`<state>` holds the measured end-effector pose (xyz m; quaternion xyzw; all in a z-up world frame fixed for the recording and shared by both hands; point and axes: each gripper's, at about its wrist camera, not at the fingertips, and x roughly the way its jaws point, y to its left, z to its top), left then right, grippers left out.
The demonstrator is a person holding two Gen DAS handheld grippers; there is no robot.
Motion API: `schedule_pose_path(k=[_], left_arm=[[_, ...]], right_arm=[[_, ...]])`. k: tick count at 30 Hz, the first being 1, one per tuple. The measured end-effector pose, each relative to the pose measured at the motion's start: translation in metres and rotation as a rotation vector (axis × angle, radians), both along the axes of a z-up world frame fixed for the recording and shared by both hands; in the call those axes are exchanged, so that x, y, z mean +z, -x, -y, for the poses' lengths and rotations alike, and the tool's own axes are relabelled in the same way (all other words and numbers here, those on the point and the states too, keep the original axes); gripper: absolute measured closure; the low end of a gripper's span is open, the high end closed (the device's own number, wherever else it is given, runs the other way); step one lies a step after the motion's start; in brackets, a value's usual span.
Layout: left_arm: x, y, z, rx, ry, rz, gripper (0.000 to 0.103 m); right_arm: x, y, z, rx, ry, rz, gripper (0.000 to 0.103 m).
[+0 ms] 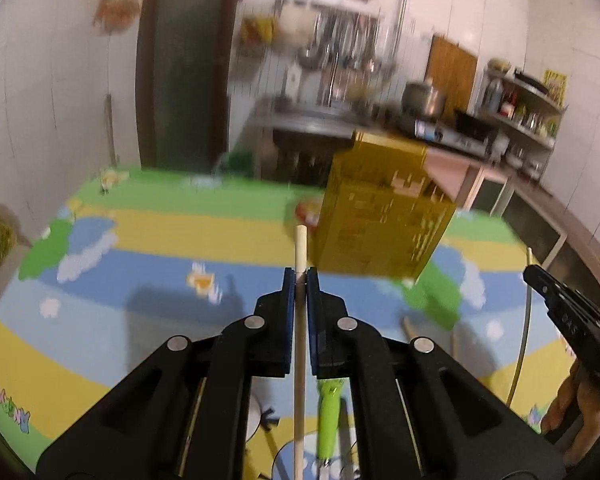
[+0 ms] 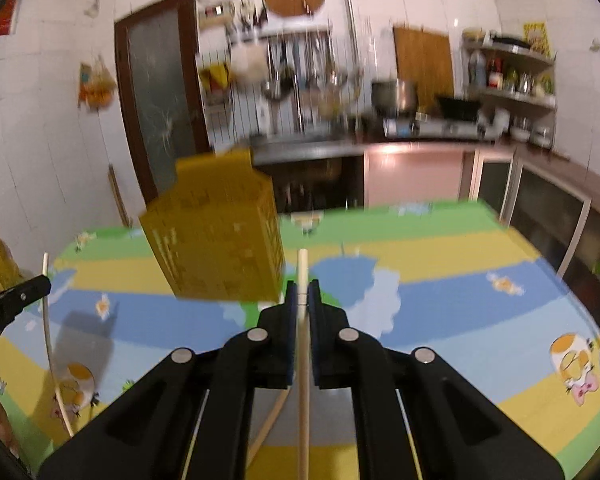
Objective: Organize utensils
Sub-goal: 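Carry both chopsticks over the yellow holder and open both tools to drop them in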
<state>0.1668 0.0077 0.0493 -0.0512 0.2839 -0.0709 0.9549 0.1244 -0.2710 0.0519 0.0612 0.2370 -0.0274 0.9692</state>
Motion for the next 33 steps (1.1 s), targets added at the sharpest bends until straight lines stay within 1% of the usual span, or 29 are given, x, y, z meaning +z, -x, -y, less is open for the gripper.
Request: schedule_pose_path(k=[1,4,6,8,10,11,13,15,18,20,22,25,27,28,30,31,33], left_arm=[[0.001,0.002,0.001,0.004,0.003,0.014,0.099],[0.0,0.004,0.004,0.008,0.0,0.033,0.099],[0.001,0.008,0.003,0.017,0.007,0.055,0.099],[0.01,0.007,0.0,0.012,0.024,0.071,0.099],[0.029,0.005,0.0,0.006,0.032,0.118,0.099],[0.047,0.002,0.002,0.001,0.04,0.16,0.099],[0.07,-0.005,0.006,-0.008,0.055,0.21,0.099],[0.102,-0.017,0.013,-0.012,0.071,0.286,0.099],[0.142,-0.042,0.028,-0.014,0.088,0.398,0.099],[0.157,-0.06,0.04,-0.022,0.092,0.445,0.099],[0.164,-0.079,0.055,-0.025,0.074,0.492,0.099],[0.158,-0.115,0.076,-0.039,0.037,0.517,0.099],[0.143,-0.141,0.086,-0.038,0.018,0.513,0.099],[0.135,-0.151,0.089,-0.034,0.013,0.502,0.099],[0.112,-0.171,0.09,-0.035,0.024,0.443,0.099],[0.099,-0.178,0.088,-0.031,0.036,0.411,0.099],[0.081,-0.183,0.086,-0.018,0.023,0.389,0.099]], right_arm=[[0.004,0.006,-0.001,-0.009,0.009,0.034,0.097],[0.01,0.017,-0.003,-0.019,0.024,0.098,0.097],[0.012,0.02,-0.006,-0.013,0.028,0.122,0.097],[0.022,0.024,-0.007,-0.005,0.024,0.163,0.097],[0.045,0.024,-0.008,0.003,0.022,0.233,0.097],[0.056,0.022,-0.009,0.009,0.022,0.257,0.097],[0.081,0.013,-0.012,0.02,0.018,0.317,0.097],[0.108,-0.004,-0.014,0.022,0.016,0.381,0.097],[0.141,-0.036,-0.023,0.026,0.035,0.461,0.097],[0.153,-0.059,-0.024,0.021,0.031,0.491,0.097],[0.159,-0.082,-0.025,0.013,0.03,0.506,0.097],[0.155,-0.121,-0.022,0.003,0.022,0.508,0.097],[0.146,-0.139,-0.019,0.008,0.0,0.491,0.097],[0.141,-0.148,-0.017,0.01,-0.013,0.478,0.097],[0.123,-0.164,-0.015,0.018,-0.039,0.436,0.097],[0.111,-0.171,-0.016,0.024,-0.039,0.411,0.097],[0.091,-0.177,-0.02,0.035,-0.019,0.384,0.097]])
